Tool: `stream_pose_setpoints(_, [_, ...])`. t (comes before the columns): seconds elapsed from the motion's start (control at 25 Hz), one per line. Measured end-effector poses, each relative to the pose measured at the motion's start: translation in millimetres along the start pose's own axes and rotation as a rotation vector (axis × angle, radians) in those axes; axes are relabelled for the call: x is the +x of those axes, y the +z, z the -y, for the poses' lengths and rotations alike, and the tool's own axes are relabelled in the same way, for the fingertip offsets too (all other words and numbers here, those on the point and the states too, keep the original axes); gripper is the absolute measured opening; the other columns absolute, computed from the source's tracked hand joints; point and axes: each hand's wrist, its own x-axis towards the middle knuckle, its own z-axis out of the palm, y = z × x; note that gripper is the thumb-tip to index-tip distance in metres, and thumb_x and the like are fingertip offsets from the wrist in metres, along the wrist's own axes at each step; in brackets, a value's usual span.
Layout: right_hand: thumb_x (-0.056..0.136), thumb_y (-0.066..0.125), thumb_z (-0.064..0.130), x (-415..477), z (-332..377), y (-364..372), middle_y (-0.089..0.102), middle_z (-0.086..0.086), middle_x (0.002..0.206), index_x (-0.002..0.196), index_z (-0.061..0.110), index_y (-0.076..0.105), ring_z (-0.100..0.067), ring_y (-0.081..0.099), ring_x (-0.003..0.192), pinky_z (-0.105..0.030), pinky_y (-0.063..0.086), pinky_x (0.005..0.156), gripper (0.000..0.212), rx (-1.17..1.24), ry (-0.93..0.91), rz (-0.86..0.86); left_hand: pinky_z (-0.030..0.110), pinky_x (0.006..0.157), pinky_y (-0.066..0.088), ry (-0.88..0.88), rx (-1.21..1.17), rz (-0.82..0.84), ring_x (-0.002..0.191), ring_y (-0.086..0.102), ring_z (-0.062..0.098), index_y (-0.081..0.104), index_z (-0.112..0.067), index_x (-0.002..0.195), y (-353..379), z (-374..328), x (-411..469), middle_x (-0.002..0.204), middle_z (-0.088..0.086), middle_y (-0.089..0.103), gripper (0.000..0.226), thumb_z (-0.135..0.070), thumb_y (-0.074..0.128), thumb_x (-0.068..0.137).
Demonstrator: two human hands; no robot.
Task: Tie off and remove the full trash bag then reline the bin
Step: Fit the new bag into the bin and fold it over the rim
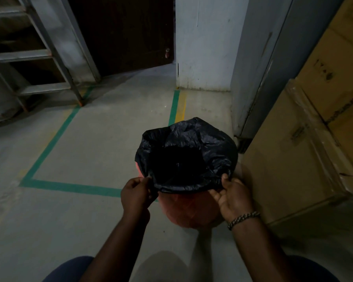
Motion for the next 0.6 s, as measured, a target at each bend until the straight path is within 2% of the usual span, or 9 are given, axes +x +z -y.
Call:
stream_pose_setpoints(0.04, [0.104, 0.050, 0.012, 1, 1, 0, 0.067, -0.010, 0.107, 0.121, 0.010, 0.056, -0.027, 0.066, 0.095, -0.041, 0.054, 0.066, 0.018, 0.004, -0.003, 0.001, 0.032, 0.061, 0.056, -0.016, -0.032, 0.006, 0.072, 0.065, 0.029, 0.063, -0.001, 0.088, 0, -1, 0, 0.081, 0.023, 0.064, 0.011, -0.010, 0.070, 0.088])
stream_pose_setpoints(0.12, [0.104, 0.049, 0.012, 5, 4, -1, 0.067, -0.010, 0.108, 0.121, 0.010, 0.055, -0.027, 0.066, 0.096, -0.041, 0.054, 0.066, 0.019, 0.019, -0.009, 0.004, 0.033, 0.065, 0.059, -0.030, -0.095, 0.023, 0.077, 0.070, 0.032, 0.063, 0.005, 0.098, -2, -1, 4, 0.087, 0.023, 0.068, 0.021, -0.010, 0.070, 0.086])
stream_pose_setpoints(0.2, [0.105, 0.048, 0.012, 6, 7, -1, 0.066, -0.008, 0.106, 0.117, 0.011, 0.055, -0.025, 0.065, 0.093, -0.042, 0.053, 0.066, 0.015, 0.035, -0.010, 0.006, 0.034, 0.068, 0.059, -0.053, -0.142, 0.085, 0.079, 0.070, 0.029, 0.062, 0.002, 0.104, -1, -1, 6, 0.091, 0.019, 0.067, 0.020, -0.012, 0.066, 0.089])
stream_pose_setpoints(0.28, [0.105, 0.047, 0.012, 7, 10, -3, 0.065, -0.005, 0.104, 0.110, 0.013, 0.057, -0.024, 0.064, 0.091, -0.042, 0.052, 0.066, 0.011, 0.052, -0.007, 0.013, 0.036, 0.075, 0.057, -0.160, -0.271, 0.195, 0.079, 0.065, 0.022, 0.062, -0.007, 0.101, 1, -3, 6, 0.092, 0.011, 0.064, 0.010, -0.011, 0.056, 0.095])
stream_pose_setpoints(0.4, [0.105, 0.046, 0.013, 11, 14, -6, 0.066, -0.005, 0.101, 0.103, 0.014, 0.058, -0.023, 0.064, 0.089, -0.041, 0.052, 0.067, 0.012, 0.057, -0.004, 0.025, 0.037, 0.081, 0.054, -0.333, -0.468, 0.261, 0.079, 0.065, 0.022, 0.060, -0.010, 0.093, 2, -10, 8, 0.087, 0.008, 0.065, 0.008, -0.009, 0.052, 0.093])
stream_pose_setpoints(0.52, [0.105, 0.047, 0.014, 13, 18, -9, 0.066, -0.006, 0.103, 0.114, 0.011, 0.057, -0.022, 0.064, 0.090, -0.039, 0.051, 0.065, 0.013, 0.025, 0.004, 0.042, 0.044, 0.078, 0.057, -0.322, -0.365, 0.234, 0.091, 0.067, 0.032, 0.060, -0.001, 0.105, 3, -8, 16, 0.098, 0.018, 0.067, 0.015, -0.001, 0.047, 0.098])
stream_pose_setpoints(0.6, [0.105, 0.047, 0.014, 14, 21, -12, 0.066, -0.008, 0.104, 0.118, 0.010, 0.055, -0.023, 0.064, 0.090, -0.040, 0.051, 0.066, 0.016, 0.008, 0.017, 0.058, 0.046, 0.075, 0.057, -0.262, -0.216, 0.151, 0.086, 0.065, 0.038, 0.059, 0.005, 0.100, 0, -3, 25, 0.095, 0.025, 0.062, 0.013, 0.006, 0.047, 0.095])
